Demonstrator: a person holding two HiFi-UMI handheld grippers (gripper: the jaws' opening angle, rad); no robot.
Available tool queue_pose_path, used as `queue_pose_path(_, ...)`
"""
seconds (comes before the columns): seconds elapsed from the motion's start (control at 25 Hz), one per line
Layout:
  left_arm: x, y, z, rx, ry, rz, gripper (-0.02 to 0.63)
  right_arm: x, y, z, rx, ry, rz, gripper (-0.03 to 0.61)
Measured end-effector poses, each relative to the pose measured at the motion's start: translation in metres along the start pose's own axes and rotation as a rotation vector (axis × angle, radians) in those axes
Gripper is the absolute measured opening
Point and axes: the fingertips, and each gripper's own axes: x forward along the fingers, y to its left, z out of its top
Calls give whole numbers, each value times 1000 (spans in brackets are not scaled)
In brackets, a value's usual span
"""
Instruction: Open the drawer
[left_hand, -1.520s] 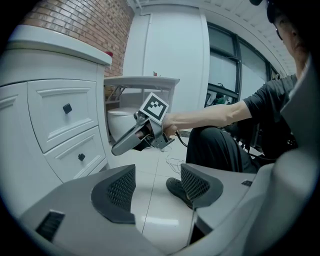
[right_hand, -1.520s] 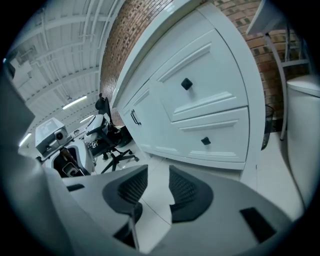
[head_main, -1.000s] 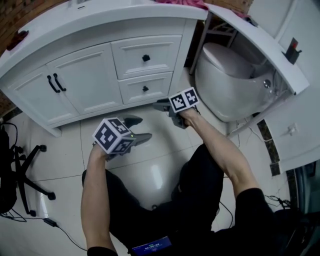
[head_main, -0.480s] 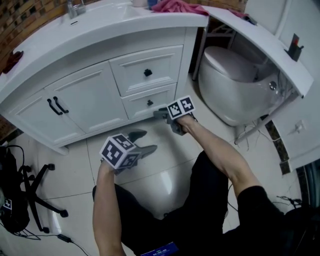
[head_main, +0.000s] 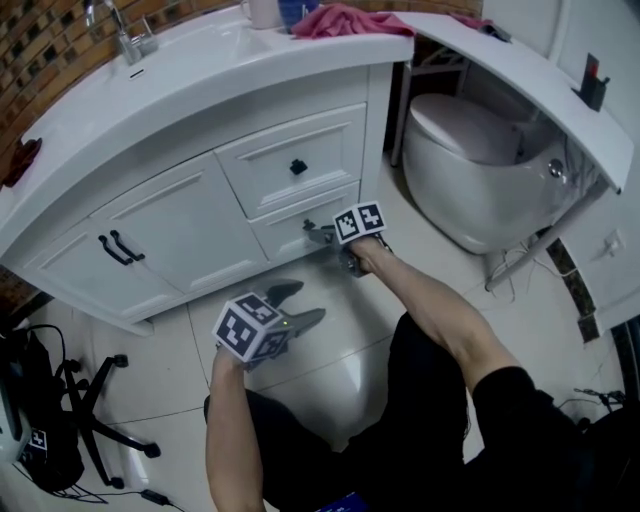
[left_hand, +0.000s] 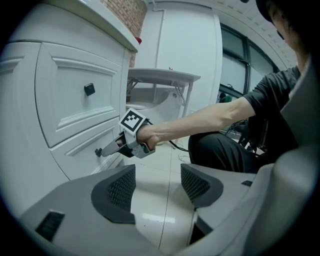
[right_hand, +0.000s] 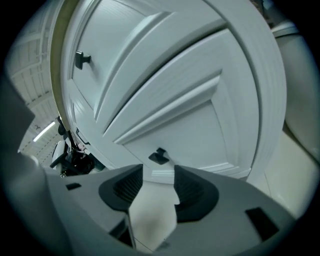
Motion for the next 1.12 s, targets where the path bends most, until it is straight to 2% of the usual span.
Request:
queue_pose_path(0.36,0,-3,3,28,7,-9,287,24,-5,11,85,-40,16,241)
queue_pose_path(0.56,0,-3,0,32,18,-12,287,26,-7,19,133,-91,28,238)
queue_pose_path(0.76,2,-3,0,34,22,-13,287,26,-7,20,174,-101,45,230)
queue_pose_path(0.8,2,-3,0,34,22,-14,287,27,-6,20,178,-99,51,228)
queue_pose_path(0.88,3,-4,0,34,22,-15,287,28,-3,20,185,-93,59,173)
queue_pose_path(1.12,0,-1,-4,20,26,-8,287,29,-2,19,166,-79,43,172)
